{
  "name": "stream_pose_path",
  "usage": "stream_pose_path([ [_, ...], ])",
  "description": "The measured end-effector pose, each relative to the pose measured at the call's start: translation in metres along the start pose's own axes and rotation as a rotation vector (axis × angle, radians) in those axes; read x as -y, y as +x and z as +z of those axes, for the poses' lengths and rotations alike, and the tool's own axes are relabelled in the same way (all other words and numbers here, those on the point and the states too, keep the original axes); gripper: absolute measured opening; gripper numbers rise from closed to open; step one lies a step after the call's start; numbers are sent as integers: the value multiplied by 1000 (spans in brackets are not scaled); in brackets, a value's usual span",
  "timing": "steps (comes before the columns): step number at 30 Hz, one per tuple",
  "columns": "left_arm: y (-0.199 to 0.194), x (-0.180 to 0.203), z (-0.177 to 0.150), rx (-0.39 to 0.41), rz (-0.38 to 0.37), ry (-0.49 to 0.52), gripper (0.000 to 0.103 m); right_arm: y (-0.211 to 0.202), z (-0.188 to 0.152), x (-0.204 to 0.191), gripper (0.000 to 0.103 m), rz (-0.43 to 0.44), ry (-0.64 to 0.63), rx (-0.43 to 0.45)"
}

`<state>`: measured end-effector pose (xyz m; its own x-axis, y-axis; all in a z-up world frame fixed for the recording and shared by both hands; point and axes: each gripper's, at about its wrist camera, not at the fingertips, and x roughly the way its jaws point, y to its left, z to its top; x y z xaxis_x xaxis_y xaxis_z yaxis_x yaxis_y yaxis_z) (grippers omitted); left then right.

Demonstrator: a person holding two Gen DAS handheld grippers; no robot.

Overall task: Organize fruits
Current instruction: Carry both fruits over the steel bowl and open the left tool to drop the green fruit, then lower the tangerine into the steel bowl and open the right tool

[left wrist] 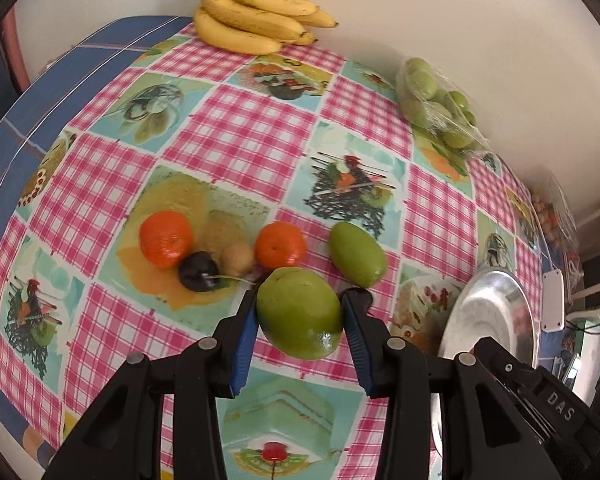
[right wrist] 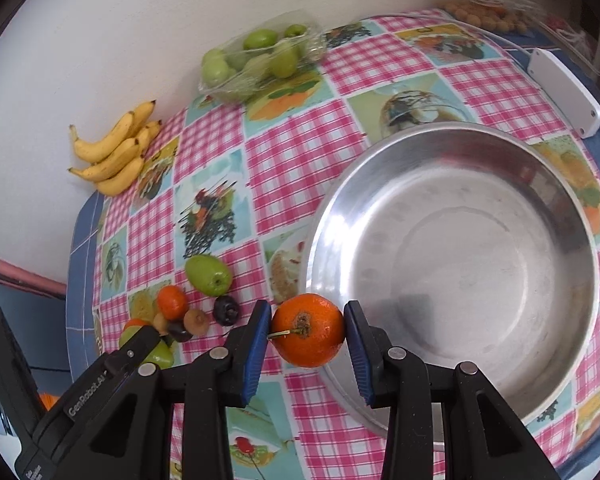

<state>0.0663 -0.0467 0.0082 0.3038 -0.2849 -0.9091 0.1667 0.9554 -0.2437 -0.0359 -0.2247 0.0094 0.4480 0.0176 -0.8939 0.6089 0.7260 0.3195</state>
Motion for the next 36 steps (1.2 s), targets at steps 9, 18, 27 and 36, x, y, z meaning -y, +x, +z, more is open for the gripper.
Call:
stream_pose_path([
  [9, 5, 68, -17, 0, -44, 182, 44, -4, 17, 55, 41, -58, 135, -3],
  [18, 26, 126, -42, -14, -57, 339, 44, -10, 29, 100, 43, -122, 216, 23],
  [27, 38, 157, -59, -5, -74, 443, 44, -2, 33, 124, 43, -157, 247, -2],
  [36, 37, 149, -54, -16, -50, 420, 43, -1, 32, 129, 42, -171, 246, -7],
])
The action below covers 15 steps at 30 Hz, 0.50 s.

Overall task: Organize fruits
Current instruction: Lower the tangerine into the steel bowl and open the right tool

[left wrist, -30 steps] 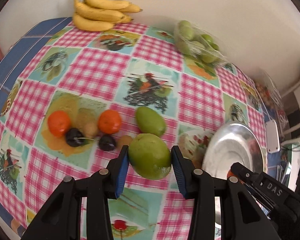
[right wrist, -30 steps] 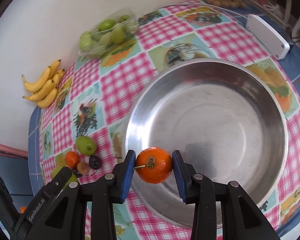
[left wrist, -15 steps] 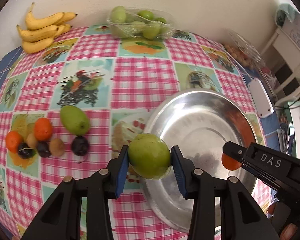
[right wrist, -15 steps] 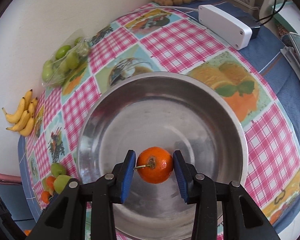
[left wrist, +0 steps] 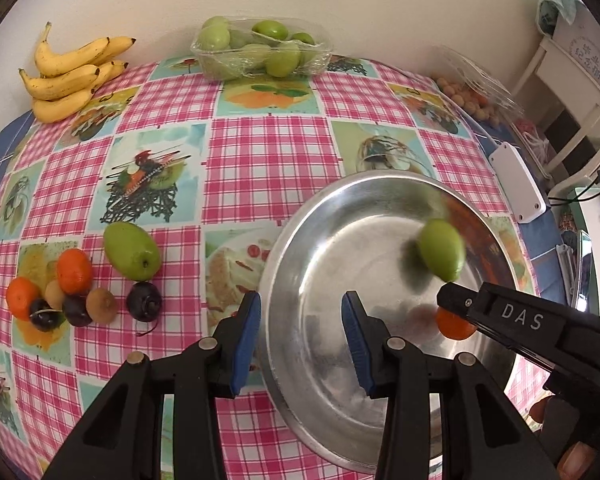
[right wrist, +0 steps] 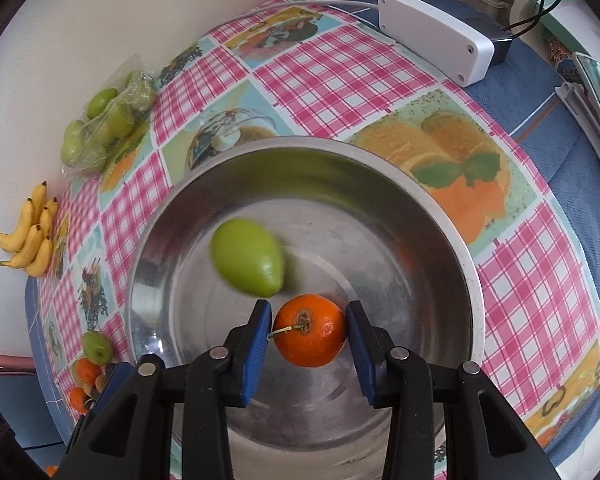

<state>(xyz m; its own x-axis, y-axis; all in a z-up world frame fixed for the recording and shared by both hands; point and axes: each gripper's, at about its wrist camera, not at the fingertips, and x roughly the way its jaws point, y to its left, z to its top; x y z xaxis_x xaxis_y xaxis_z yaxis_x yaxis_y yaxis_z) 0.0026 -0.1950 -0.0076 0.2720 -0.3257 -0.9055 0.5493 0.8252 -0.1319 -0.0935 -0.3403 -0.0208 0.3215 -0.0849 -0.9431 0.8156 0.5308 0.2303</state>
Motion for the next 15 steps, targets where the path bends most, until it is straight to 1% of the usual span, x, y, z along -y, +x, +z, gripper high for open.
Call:
stream_pose_path([
  [3, -2, -8, 1, -5, 17, -21, 44, 0, 0, -3, 47, -13, -11, 1],
  [4, -3, -11, 2, -8, 21, -30, 43, 1, 1, -5, 52, -14, -14, 1],
  [5, -4, -14, 2, -10, 24, -39, 43, 1, 2, -6, 60, -17, -15, 4],
  [7, -4, -19, 4, -16, 41, -54, 44, -1, 3, -7, 67, -24, -16, 17],
  [8, -4, -23, 4, -22, 54, -61, 45, -1, 4, -8, 69, -24, -17, 22],
  [10, -4, -29, 4, -31, 74, -78, 52, -3, 4, -7, 75, -19, -13, 28],
  [12, -4, -37, 5, -40, 92, -108, 62, -5, 4, -6, 80, -22, -11, 39],
  [13, -4, -42, 4, -43, 101, -125, 65, -6, 3, -5, 82, -25, -12, 44],
  [14, -4, -45, 4, -43, 112, -139, 71, -7, 3, -5, 85, -27, -13, 50],
  [15, -5, -49, 4, -41, 128, -148, 75, -9, 3, -5, 86, -29, -15, 55],
])
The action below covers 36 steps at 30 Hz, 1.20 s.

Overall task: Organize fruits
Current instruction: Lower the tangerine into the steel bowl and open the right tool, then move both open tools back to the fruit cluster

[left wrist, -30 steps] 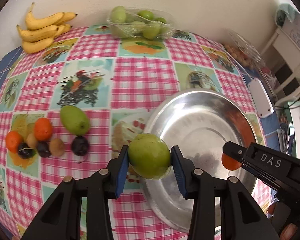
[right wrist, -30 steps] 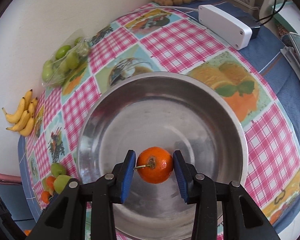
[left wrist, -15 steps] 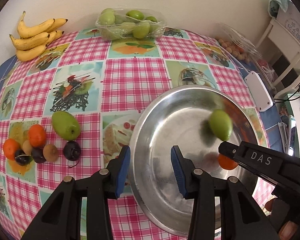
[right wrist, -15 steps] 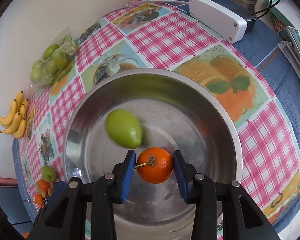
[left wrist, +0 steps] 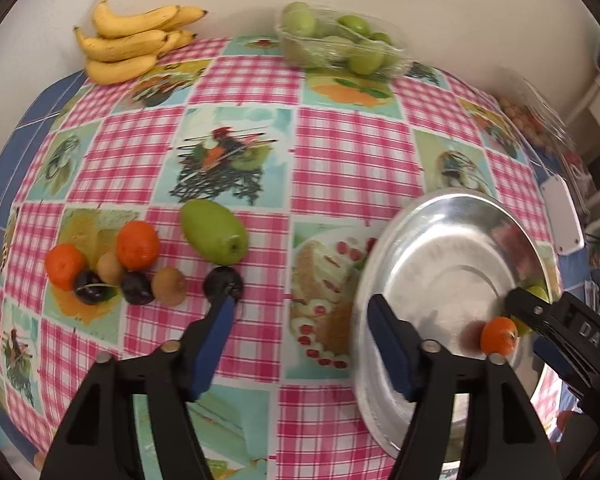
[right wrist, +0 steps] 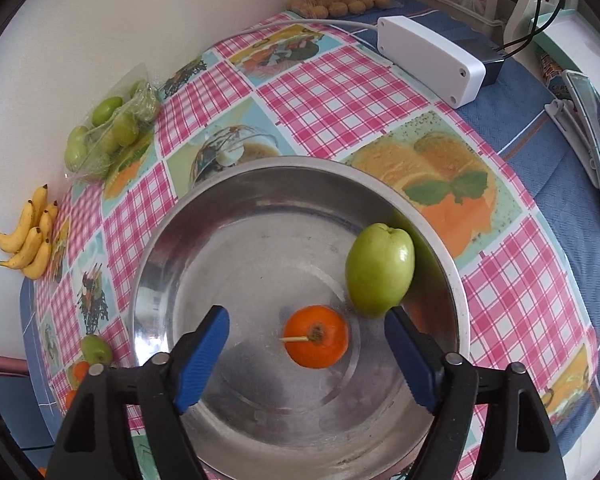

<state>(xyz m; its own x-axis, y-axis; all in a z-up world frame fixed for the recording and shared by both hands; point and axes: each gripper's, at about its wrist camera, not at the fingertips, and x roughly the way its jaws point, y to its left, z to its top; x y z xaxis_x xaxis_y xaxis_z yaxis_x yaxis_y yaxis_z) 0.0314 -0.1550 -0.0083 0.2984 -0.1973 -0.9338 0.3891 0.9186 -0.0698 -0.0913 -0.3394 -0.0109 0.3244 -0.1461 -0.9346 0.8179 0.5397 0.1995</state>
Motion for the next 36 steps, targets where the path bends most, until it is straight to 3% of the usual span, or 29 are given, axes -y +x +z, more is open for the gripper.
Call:
stream_pose_path([
  [2, -1, -5, 0, 8, 37, -12, 76, -2, 0, -1, 88, -4, -7, 7],
  [6, -2, -14, 0, 28, 75, -36, 87, -5, -2, -2, 91, -14, -26, 17],
  [9, -3, -22, -1, 41, 107, -50, 94, -4, -2, -6, 103, -19, -46, 21],
  [10, -3, -25, -1, 46, 115, -55, 95, -5, -2, -7, 103, -19, -54, 24],
  [25, -5, -63, 0, 64, 109, -158, 95, -2, -12, -30, 103, 4, -174, 33],
  [36, -16, -100, 2, 101, 138, -177, 96, -2, -42, -70, 103, 115, -280, 82],
])
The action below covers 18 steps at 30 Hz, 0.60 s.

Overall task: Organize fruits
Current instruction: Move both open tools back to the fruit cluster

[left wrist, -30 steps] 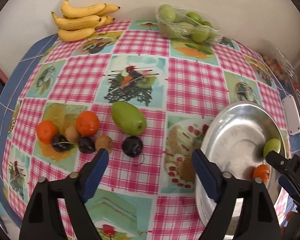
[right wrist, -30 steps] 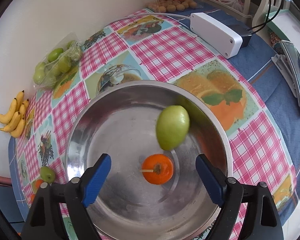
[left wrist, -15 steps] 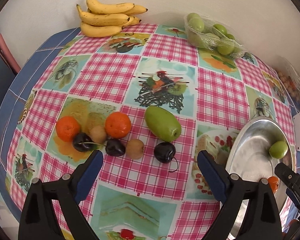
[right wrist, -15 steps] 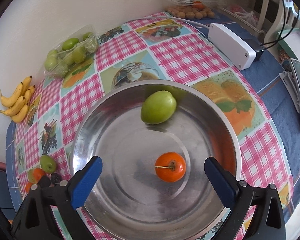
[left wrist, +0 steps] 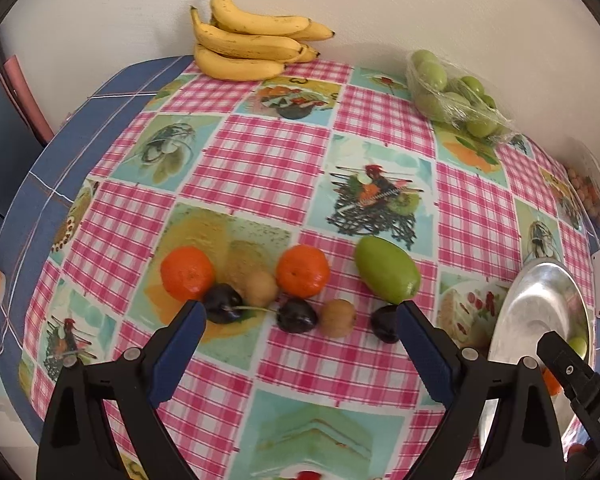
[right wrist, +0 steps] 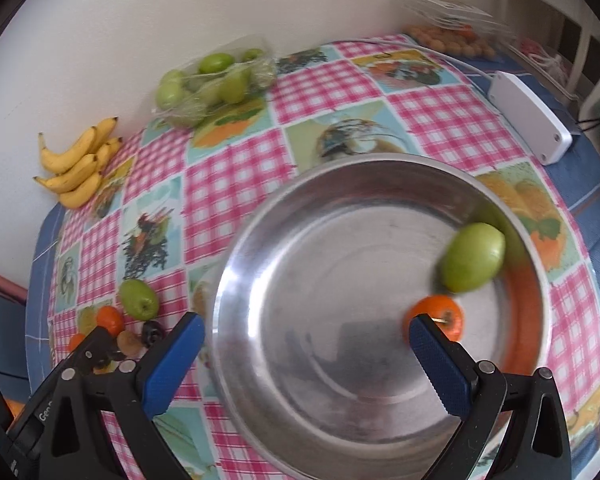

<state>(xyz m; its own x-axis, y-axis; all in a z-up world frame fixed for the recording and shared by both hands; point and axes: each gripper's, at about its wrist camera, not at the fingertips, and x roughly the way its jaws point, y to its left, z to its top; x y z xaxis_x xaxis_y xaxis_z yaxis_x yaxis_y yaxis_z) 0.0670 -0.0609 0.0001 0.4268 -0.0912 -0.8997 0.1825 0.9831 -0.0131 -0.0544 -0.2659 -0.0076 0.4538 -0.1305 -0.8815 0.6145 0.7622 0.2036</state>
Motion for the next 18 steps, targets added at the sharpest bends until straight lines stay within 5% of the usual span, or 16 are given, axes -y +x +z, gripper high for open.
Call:
stream_pose_path([
  [6, -5, -31, 10, 43, 34, -42, 96, -4, -7, -29, 103, 1, -101, 60],
  [18, -5, -96, 22, 41, 5, -169, 96, 4, -21, -83, 103, 82, -240, 27],
])
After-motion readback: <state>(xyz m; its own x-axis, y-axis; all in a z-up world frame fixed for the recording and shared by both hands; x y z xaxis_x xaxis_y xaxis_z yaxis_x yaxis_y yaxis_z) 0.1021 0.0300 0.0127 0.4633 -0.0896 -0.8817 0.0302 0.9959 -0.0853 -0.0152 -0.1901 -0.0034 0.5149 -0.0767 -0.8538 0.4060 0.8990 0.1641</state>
